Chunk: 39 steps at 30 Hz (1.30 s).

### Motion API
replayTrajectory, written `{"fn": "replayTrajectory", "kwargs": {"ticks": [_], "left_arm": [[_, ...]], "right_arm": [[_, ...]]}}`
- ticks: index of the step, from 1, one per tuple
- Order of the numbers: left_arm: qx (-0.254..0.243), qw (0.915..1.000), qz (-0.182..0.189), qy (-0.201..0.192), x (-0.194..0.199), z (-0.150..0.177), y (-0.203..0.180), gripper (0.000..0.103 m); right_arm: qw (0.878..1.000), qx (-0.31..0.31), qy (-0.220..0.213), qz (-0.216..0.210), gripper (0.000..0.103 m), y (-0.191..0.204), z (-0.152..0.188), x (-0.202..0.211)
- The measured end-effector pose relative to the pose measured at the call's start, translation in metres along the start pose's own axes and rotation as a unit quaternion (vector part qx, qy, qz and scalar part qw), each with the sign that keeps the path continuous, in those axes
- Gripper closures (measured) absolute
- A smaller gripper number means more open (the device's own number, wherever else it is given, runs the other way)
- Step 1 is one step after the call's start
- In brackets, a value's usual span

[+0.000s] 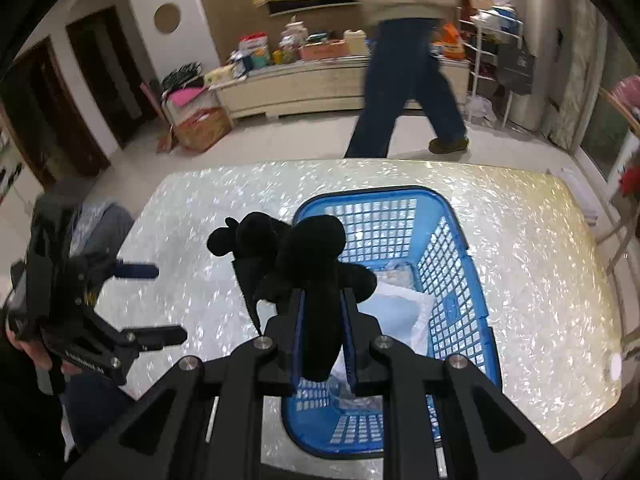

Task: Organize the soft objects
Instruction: 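Carry the black plush into the blue basket and open the right gripper, then move the right gripper to the white foam pad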

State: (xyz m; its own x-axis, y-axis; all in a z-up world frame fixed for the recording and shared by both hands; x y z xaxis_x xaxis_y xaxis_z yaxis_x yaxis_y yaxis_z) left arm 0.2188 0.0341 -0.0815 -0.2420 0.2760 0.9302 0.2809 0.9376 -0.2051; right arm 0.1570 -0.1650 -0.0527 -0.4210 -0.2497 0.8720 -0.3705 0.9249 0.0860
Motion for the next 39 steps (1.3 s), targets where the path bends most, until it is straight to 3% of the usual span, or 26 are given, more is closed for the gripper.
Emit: {"fn": "replayTrajectory", "kwargs": {"ticks": [13, 19, 23, 39], "left_arm": [[0.011, 0.9996, -0.006, 0.026, -0.031, -0.01, 0.016, 0.0], [0.003, 0.9996, 0.005, 0.026, -0.038, -0.017, 0.012, 0.0], [-0.002, 0.9995, 0.01, 0.031, -0.046, -0.016, 0.008, 0.0], [0.007, 0.999, 0.02, 0.039, -0.057, -0.004, 0.013, 0.0]], "right_arm": [[1.0, -0.019, -0.021, 0.001, 0.087, -0.015, -0.006, -0.005], [0.998, -0.062, 0.023, 0.014, 0.086, -0.037, -0.003, -0.029], [0.994, -0.078, 0.053, 0.052, 0.085, -0.048, 0.003, -0.046], [0.982, -0.04, 0.138, 0.126, 0.078, -0.034, 0.025, -0.081]]}}
Point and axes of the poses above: each gripper's, at about its wrist camera, not at the fingertips, and x roughly against the way its jaws point, y to its left, z to its underside, the point moved 2 cm from there along -x, roughly the way its jaws point, and after that the axes turned 8 degrees about y, right-handed, at the moved point
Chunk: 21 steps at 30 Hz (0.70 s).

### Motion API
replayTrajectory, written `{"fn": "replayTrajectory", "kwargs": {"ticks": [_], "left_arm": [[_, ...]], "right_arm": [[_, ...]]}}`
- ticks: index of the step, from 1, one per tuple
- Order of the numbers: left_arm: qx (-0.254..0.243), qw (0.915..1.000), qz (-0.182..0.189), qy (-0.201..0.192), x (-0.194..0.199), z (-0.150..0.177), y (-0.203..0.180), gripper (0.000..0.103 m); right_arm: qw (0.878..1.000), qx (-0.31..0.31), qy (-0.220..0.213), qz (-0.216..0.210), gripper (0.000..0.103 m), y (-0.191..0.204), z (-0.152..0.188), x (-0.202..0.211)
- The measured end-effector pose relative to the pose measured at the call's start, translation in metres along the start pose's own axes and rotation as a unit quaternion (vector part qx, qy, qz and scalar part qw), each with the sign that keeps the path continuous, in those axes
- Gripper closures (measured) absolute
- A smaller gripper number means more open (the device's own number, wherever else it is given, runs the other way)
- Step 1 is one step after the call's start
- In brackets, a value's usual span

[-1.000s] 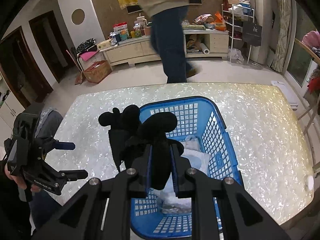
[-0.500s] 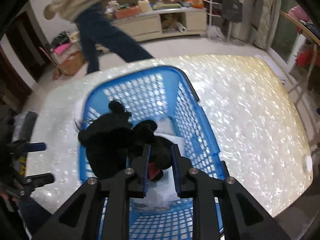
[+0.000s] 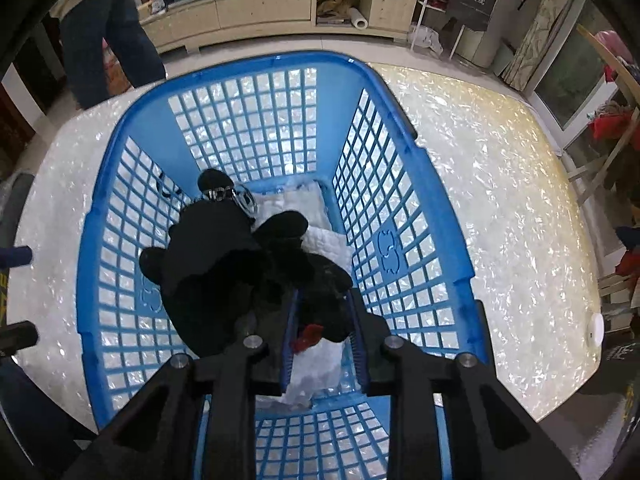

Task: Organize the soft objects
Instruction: 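Move the right gripper to the white foam pad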

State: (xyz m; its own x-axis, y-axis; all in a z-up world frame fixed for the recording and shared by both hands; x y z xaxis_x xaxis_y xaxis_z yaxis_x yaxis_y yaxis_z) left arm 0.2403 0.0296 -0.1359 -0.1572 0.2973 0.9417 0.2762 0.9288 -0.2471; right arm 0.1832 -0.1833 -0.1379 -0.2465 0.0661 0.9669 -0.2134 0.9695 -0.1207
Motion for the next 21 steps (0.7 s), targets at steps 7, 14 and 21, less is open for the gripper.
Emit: {"fn": "replayTrajectory", "kwargs": {"ticks": [7, 14, 21], "left_arm": [[-0.004, 0.9997, -0.008, -0.021, 0.017, 0.014, 0.006, 0.0], [0.012, 0.9989, -0.021, -0.041, 0.039, 0.028, 0.027, 0.0], [0.036, 0.9945, -0.05, -0.084, 0.063, 0.042, 0.048, 0.0]], "right_arm": [[1.0, -0.01, -0.011, 0.025, 0.034, 0.006, 0.015, 0.021], [0.999, 0.013, -0.042, 0.023, 0.001, 0.041, 0.025, 0.062], [0.995, 0.057, -0.088, 0.003, 0.001, 0.095, 0.019, 0.094]]}}
Point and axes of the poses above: each gripper's, at about its wrist camera, not at the fingertips, and x roughly against the way its jaws point, y to its left, z to its underside, the point moved 2 cm from there along -x, roughly the way its jaws point, and after that the axes turned 8 degrees about y, right-handed, at the moved point
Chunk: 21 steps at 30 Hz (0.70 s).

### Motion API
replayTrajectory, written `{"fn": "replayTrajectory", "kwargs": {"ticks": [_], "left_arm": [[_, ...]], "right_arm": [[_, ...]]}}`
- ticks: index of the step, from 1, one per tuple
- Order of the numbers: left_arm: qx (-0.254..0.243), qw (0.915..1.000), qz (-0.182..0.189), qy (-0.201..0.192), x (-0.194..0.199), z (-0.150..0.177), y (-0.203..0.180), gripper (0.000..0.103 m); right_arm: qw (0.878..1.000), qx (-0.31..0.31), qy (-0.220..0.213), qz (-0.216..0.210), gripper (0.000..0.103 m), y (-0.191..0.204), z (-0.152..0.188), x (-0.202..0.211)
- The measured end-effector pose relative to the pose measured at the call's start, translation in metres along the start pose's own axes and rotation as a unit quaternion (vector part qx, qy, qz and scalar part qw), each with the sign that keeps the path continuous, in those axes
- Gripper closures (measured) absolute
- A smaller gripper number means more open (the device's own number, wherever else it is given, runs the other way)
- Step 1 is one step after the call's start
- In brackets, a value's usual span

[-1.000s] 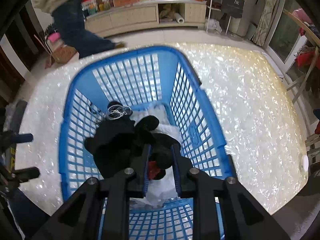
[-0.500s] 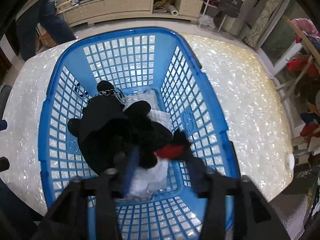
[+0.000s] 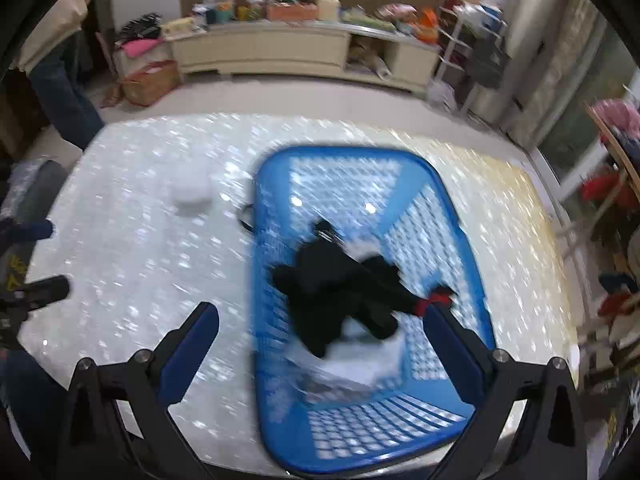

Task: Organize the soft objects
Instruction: 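Move the right gripper to the white foam pad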

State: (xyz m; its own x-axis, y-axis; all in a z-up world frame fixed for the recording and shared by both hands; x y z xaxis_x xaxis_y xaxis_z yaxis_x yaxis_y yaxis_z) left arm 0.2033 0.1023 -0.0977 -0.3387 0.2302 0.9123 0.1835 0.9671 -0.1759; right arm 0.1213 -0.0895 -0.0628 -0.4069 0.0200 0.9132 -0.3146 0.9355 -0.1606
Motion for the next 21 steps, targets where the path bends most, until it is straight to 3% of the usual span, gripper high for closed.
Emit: {"fn": "replayTrajectory", "kwargs": {"ticks": [10, 21], "left_arm": [[0.045, 0.9981, -0.043, -0.002, 0.0, 0.013, 0.048, 0.0], [0.109, 0.9932, -0.04, 0.008, -0.024, 0.018, 0.115, 0.0]], "right_arm": [[0.993, 0.05, 0.007, -0.108, 0.001, 0.075, -0.025, -0.029], [0.988, 0.081, 0.064, -0.117, 0.001, 0.129, -0.071, -0.095]]}}
Point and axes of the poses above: each gripper's, at about its wrist camera, not at the fingertips, and x roughly against the way its jaws point, y to its left, z to its underside, the point moved 2 cm from there along -x, roughly the way its jaws point, and after that the axes turned 8 degrees about y, right-handed, at the moved point
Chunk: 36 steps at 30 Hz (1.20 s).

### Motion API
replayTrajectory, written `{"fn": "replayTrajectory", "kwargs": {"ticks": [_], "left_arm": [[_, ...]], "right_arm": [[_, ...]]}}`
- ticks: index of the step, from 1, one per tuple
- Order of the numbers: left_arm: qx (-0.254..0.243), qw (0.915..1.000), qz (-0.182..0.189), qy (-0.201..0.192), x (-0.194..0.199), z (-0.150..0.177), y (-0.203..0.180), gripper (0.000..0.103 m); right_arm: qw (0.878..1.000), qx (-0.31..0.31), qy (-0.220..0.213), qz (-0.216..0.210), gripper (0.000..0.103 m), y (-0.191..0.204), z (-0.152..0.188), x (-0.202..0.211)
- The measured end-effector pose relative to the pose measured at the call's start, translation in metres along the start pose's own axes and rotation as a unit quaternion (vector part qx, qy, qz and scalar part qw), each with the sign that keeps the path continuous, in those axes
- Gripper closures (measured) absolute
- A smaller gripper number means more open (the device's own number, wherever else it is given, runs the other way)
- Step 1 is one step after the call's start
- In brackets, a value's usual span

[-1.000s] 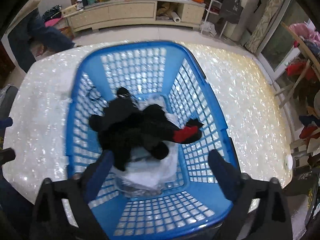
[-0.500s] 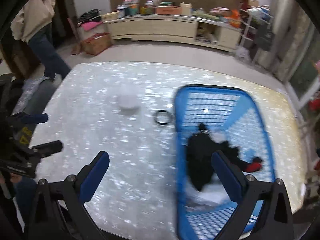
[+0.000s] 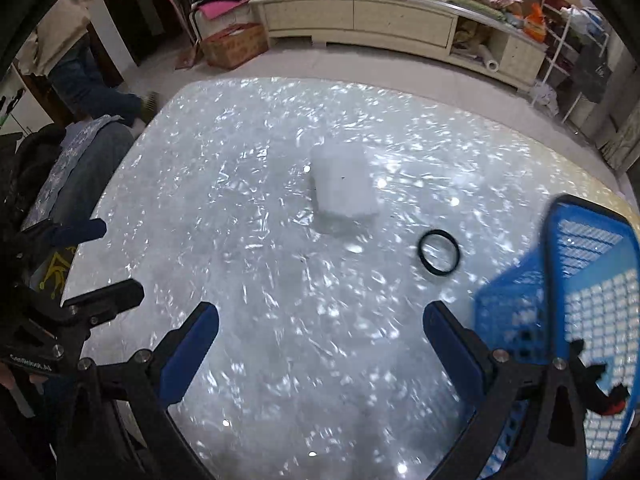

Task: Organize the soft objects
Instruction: 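Move the right gripper to the white foam pad, then grasp the white foam pad with the right gripper and lift it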

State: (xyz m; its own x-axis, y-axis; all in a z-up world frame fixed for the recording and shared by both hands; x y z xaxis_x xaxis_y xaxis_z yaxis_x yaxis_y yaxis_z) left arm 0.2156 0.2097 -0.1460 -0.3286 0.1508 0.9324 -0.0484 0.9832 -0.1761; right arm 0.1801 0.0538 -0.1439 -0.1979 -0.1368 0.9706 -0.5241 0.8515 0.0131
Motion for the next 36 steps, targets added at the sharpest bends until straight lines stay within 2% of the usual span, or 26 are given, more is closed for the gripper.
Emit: {"fn": "replayTrajectory", "kwargs": {"ticks": [3, 7, 9, 13, 18, 21, 24, 26, 29, 31, 33, 34, 36], "left_arm": [[0.009, 1.0, 0.0, 0.001, -0.011, -0.01, 0.015, 0.0], [0.024, 0.9994, -0.008, 0.025, -0.031, -0.026, 0.032, 0.0], [0.023, 0.999, -0.019, 0.033, -0.042, -0.033, 0.035, 0.0], [0.008, 0.9991, -0.016, 0.04, -0.057, -0.047, 0.036, 0.0], [0.008, 0.9993, -0.017, 0.033, -0.07, -0.06, 0.039, 0.0], [0.025, 0.9994, 0.013, 0.021, -0.073, -0.063, 0.042, 0.0], [0.02, 0.9996, 0.004, 0.02, -0.076, -0.062, 0.046, 0.0], [0.009, 0.9993, -0.009, 0.035, -0.081, -0.061, 0.048, 0.0], [0.016, 0.9987, -0.016, 0.047, -0.088, -0.059, 0.055, 0.0], [0.025, 0.9977, -0.013, 0.061, -0.092, -0.059, 0.059, 0.0], [0.025, 0.9977, -0.015, 0.062, -0.092, -0.057, 0.061, 0.0], [0.023, 0.9977, -0.016, 0.061, -0.09, -0.056, 0.061, 0.0], [0.02, 0.9978, -0.007, 0.063, -0.088, -0.055, 0.06, 0.0]], "right_arm": [[1.0, 0.004, 0.008, 0.01, 0.001, 0.0, -0.013, -0.009], [1.0, -0.005, 0.018, 0.017, 0.001, -0.004, -0.034, -0.026], [1.0, -0.013, 0.024, 0.009, 0.001, -0.009, -0.041, -0.03], [0.999, -0.019, 0.031, 0.019, 0.001, -0.017, -0.06, -0.042], [0.999, -0.011, 0.035, 0.027, 0.001, -0.021, -0.08, -0.058], [0.998, 0.008, 0.035, 0.043, 0.001, -0.017, -0.088, -0.067], [0.998, 0.021, 0.038, 0.055, 0.001, -0.016, -0.094, -0.077], [0.998, 0.023, 0.038, 0.054, 0.008, -0.017, -0.096, -0.081], [0.998, 0.018, 0.042, 0.047, 0.013, -0.017, -0.098, -0.088], [0.998, 0.014, 0.049, 0.042, 0.032, -0.019, -0.097, -0.092], [0.998, 0.008, 0.044, 0.034, 0.038, -0.02, -0.094, -0.091], [0.999, 0.01, 0.041, 0.033, 0.049, -0.019, -0.093, -0.09], [0.999, 0.014, 0.042, 0.031, 0.053, -0.015, -0.09, -0.087]]}}
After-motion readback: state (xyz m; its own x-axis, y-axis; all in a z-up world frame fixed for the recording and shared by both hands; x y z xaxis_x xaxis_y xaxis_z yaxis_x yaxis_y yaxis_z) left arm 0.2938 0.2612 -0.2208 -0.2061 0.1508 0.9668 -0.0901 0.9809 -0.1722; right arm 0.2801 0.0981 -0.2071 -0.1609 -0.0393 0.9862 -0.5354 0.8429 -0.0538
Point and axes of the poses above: each gripper's, at about its wrist camera, not at the fingertips, and x roughly against the way its jaws point, y to its left, z to its underside, the point moved 2 cm from there along -x, roughly the way its jaws point, and after that the axes turned 8 degrees about y, right-handed, at the moved point
